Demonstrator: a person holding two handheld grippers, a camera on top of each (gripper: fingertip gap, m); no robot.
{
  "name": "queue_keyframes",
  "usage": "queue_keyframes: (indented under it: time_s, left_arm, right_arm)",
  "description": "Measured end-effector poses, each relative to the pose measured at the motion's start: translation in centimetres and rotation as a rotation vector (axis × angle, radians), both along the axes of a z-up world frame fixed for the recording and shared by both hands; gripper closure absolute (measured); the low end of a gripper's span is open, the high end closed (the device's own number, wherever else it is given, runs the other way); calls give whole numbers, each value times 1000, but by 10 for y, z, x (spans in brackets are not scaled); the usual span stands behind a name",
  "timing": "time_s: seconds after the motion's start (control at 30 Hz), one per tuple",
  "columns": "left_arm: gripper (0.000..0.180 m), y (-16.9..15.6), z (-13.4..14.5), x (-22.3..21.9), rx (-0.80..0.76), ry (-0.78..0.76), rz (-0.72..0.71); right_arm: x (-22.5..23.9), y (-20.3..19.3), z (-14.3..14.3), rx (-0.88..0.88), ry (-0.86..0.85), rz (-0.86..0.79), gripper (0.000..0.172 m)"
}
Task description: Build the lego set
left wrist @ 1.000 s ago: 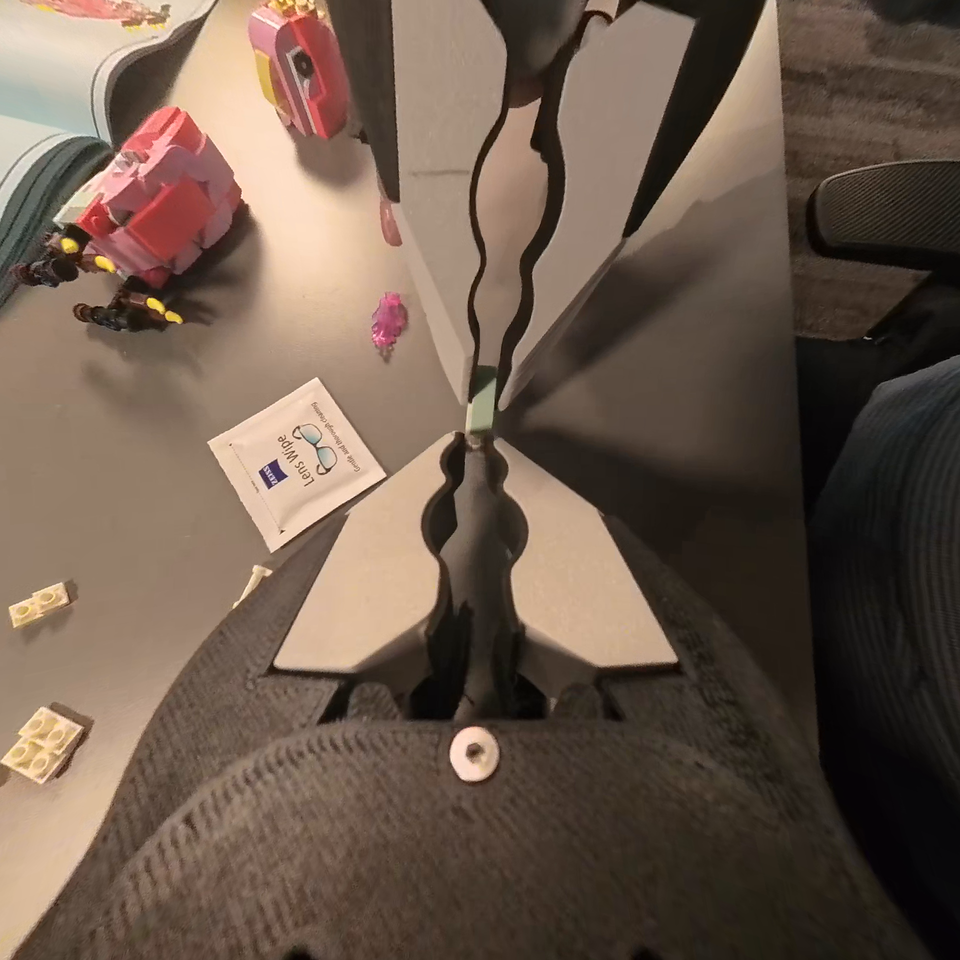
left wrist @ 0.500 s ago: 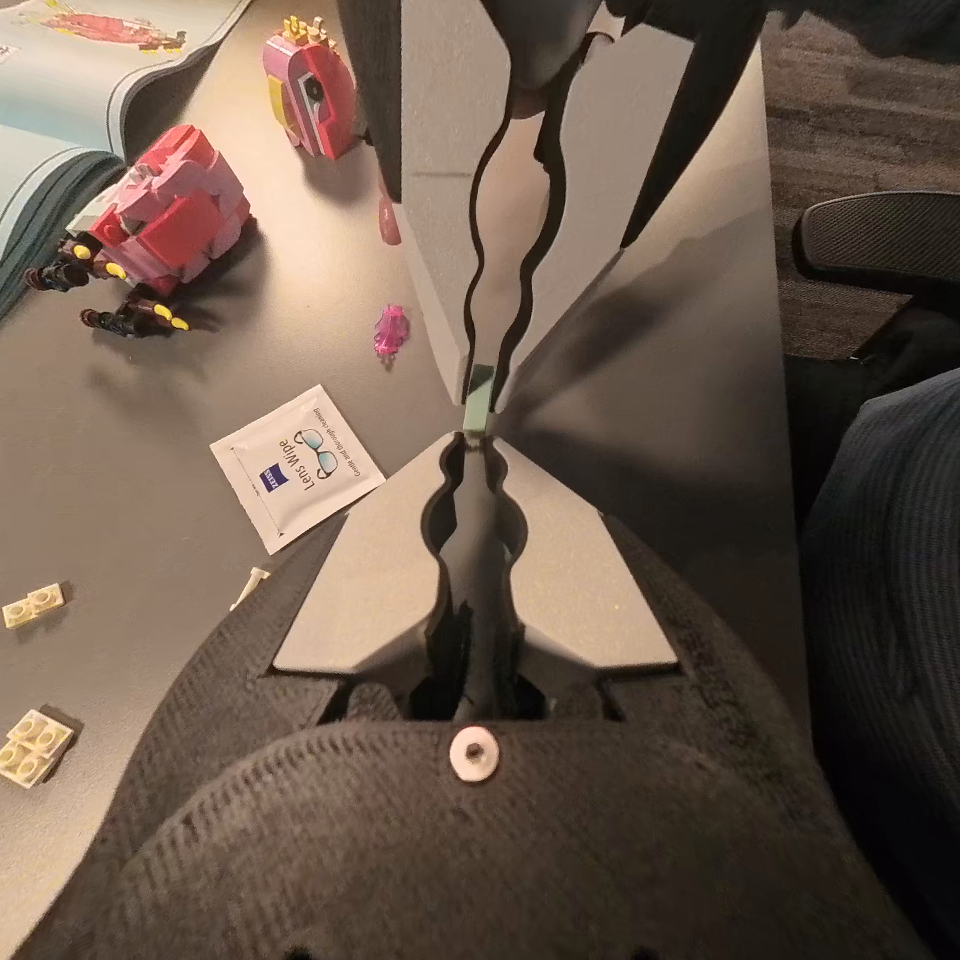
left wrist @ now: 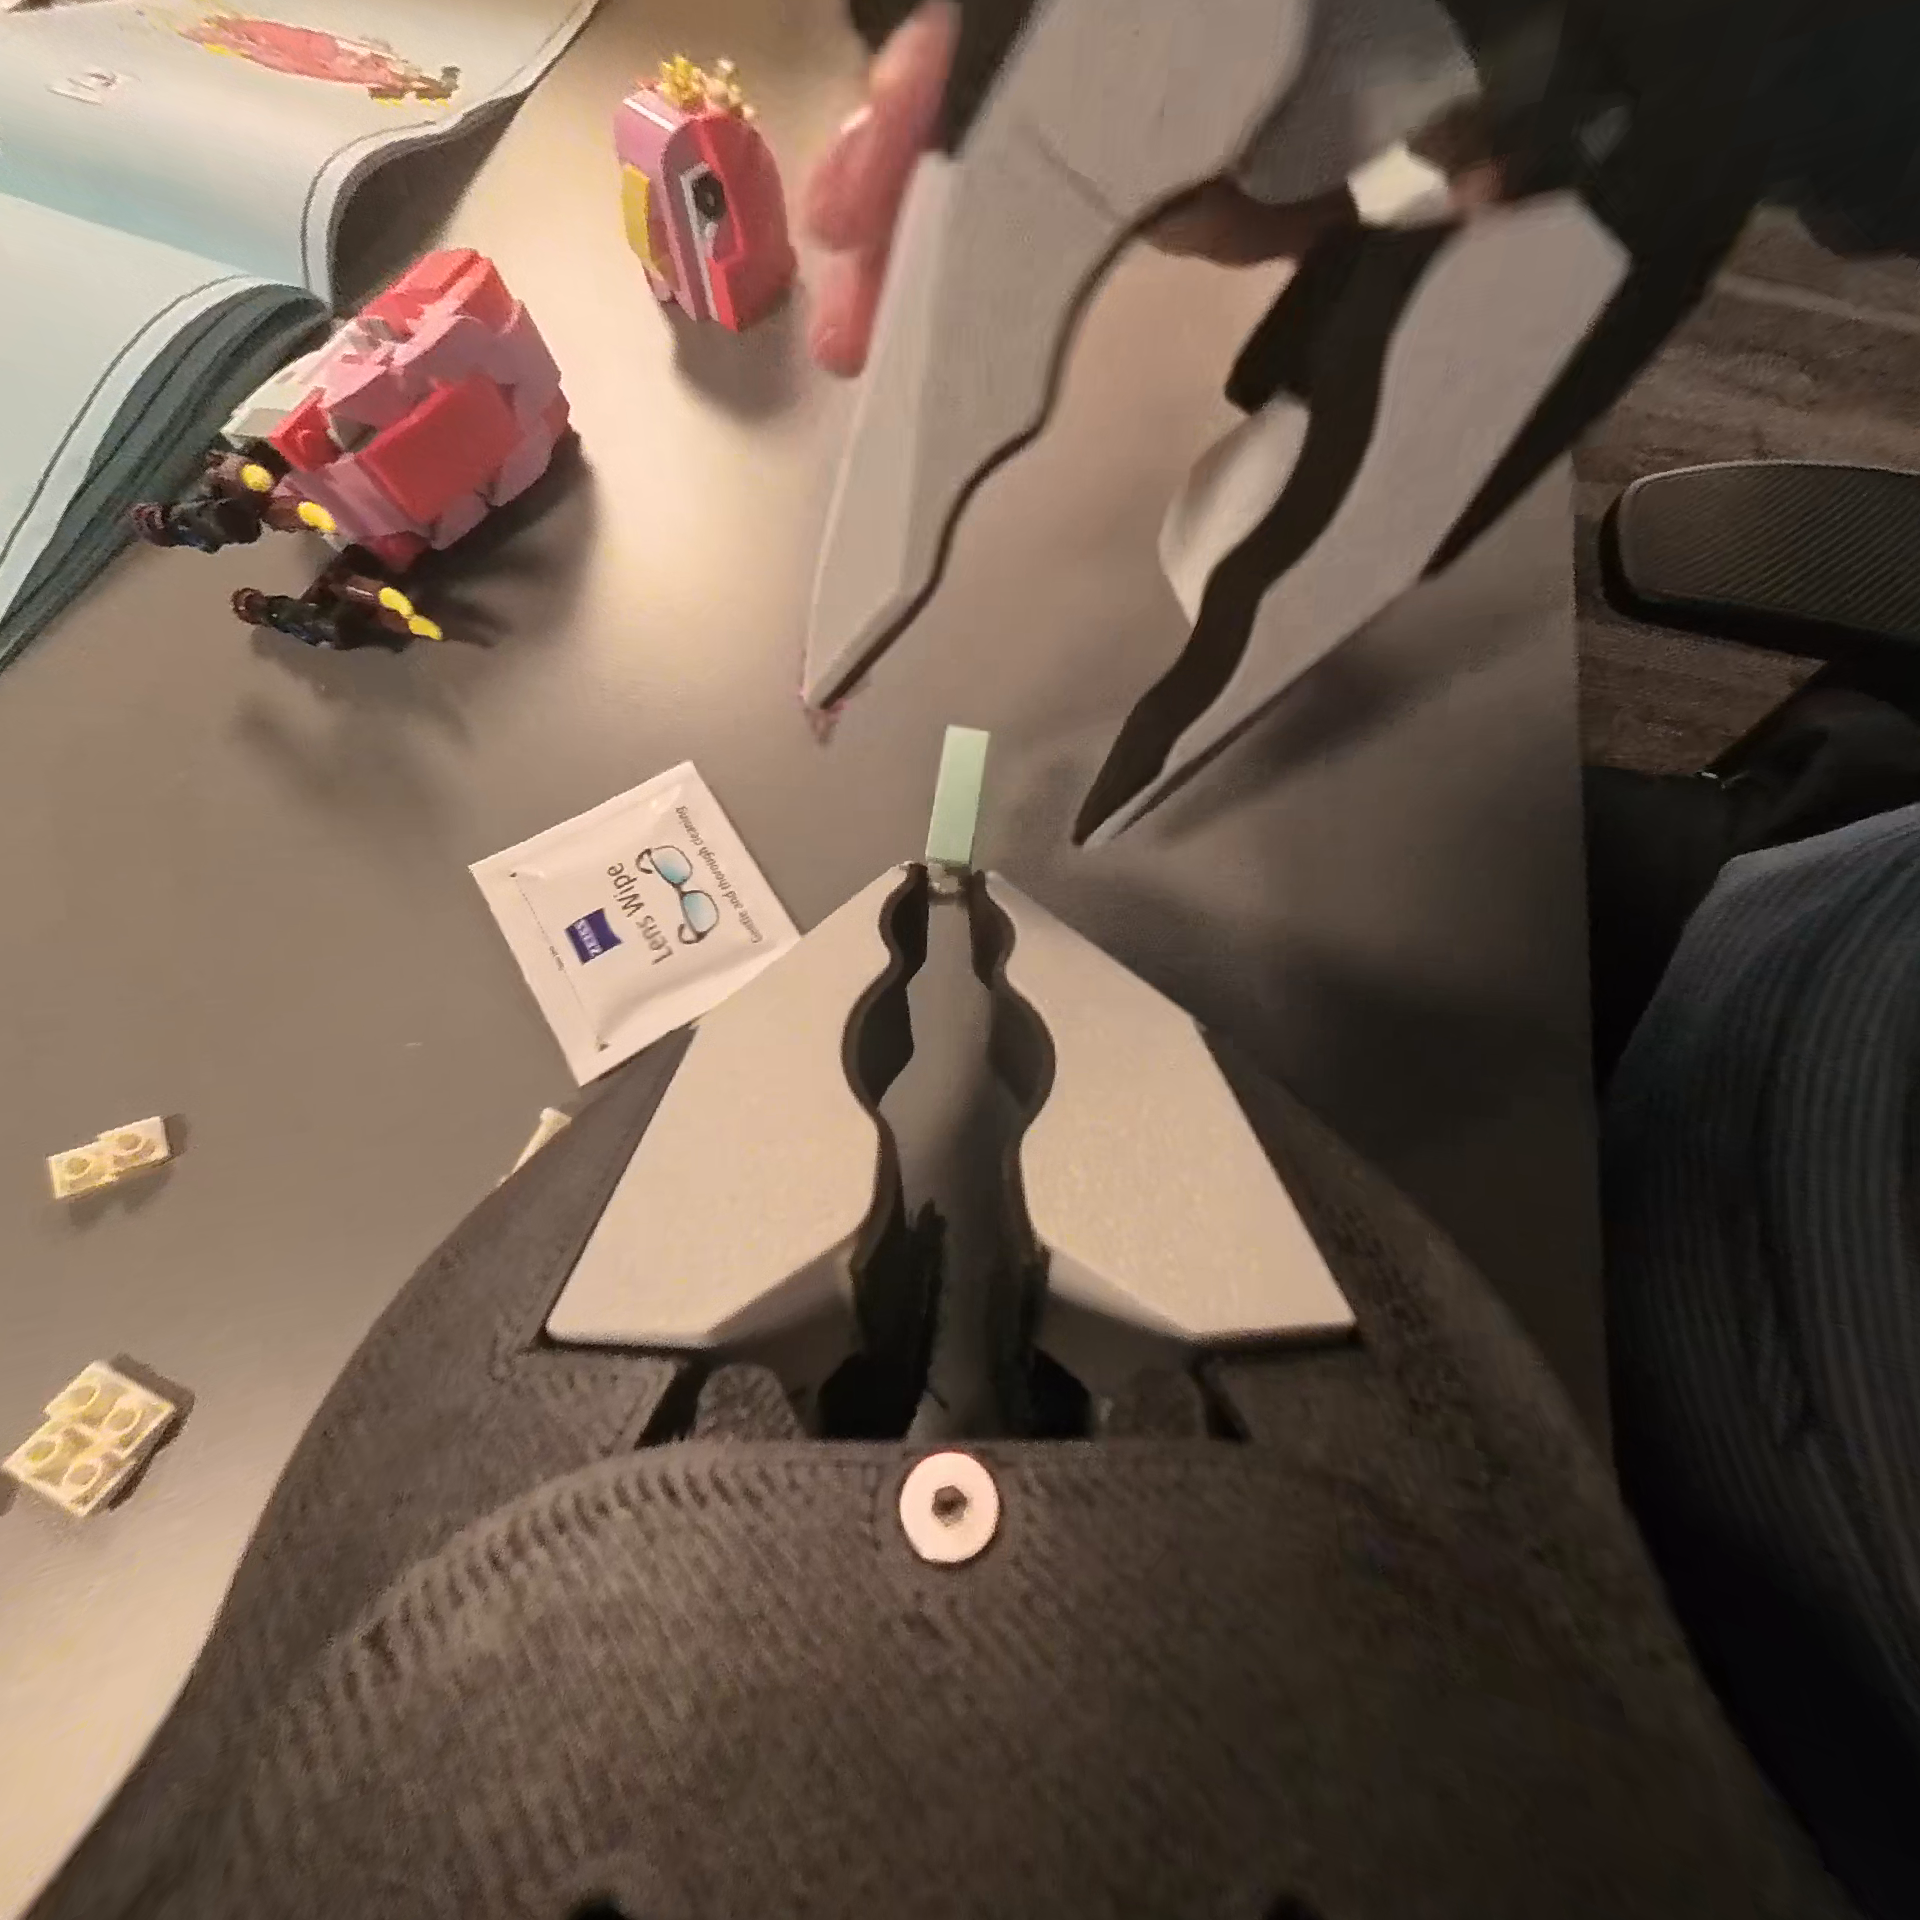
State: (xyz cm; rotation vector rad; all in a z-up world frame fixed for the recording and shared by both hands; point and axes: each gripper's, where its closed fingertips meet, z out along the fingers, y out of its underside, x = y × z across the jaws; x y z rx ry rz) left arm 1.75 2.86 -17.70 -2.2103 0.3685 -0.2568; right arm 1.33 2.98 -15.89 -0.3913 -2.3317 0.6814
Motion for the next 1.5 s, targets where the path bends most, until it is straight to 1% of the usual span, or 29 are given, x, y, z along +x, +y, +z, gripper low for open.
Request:
queue_keyframes:
  time_s: [0.07,0.1,0.17,0.27,0.37,0.5,0.67,0.8,0.93,1.0,1.03,1.13,1.2,1.27,1.3,1.43,1.5]
  left_arm:
    - [174,1,4,-2,4,-28,18]
    - [174,2,6,-3,7,-40,24]
    - [174,2,10,-4,9,-62,29]
    - [174,2,15,-3,12,-81,26]
    - [174,2,16,-2,10,-89,24]
    - [174,1,18,2,11,-116,13]
    - [174,-1,18,5,0,-160,1]
    - [174,-1,20,6,-9,-201,-2]
    - [175,-1,21,6,-21,-229,-5]
    - [175,-1,21,6,-19,-242,-5]
    - [175,0,21,7,-13,-246,-4]
    - [173,-1,23,7,13,-236,-1]
    - [170,-3,21,7,32,-176,-2]
    - [170,-4,21,10,48,-158,-6]
    - [169,-4,23,11,53,-182,4]
    - [169,-5,34,13,72,-376,32]
    - [170,-5,38,12,97,-415,43]
  right_arm:
    - [-2,2,1,197,195,19,122]
    - [-2,3,-1,294,263,29,122]
    - [-3,4,-7,424,340,36,121]
    - [-4,0,-8,471,422,38,126]
    - [-8,0,-3,541,499,32,140]
    - [-10,2,-4,601,536,49,158]
    - [-8,0,-4,516,504,51,161]
    - [-7,-1,-2,531,523,73,162]
    - [-7,-1,1,588,557,106,162]
    - [-7,0,1,585,543,101,162]
    - [-6,0,0,541,513,87,162]
    - [-4,-1,-2,286,357,11,162]
    - [-4,-2,2,185,318,-10,161]
    - [-3,-1,5,159,306,-13,161]
    - [-3,-2,7,151,306,-11,162]
    - [-2,-2,13,129,318,-14,161]
    - [-2,-2,15,120,323,-14,161]
